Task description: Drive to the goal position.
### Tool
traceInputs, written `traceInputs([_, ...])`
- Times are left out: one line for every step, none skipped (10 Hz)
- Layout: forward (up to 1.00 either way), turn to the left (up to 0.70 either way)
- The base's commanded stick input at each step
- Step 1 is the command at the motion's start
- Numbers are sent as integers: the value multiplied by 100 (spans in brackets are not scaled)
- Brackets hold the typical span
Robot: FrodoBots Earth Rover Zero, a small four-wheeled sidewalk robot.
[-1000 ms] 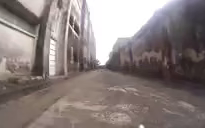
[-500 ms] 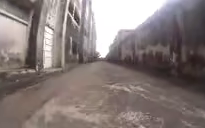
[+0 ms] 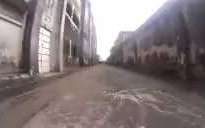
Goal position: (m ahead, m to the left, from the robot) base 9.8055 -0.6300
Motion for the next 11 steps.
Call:
traceInputs([70,0])
traceInputs([70,0])
traceInputs([70,0])
traceInputs([70,0])
traceInputs([70,0])
traceInputs([70,0])
traceInputs([70,0])
traceInputs([70,0])
traceInputs([70,0])
traceInputs([70,0])
traceInputs([70,0])
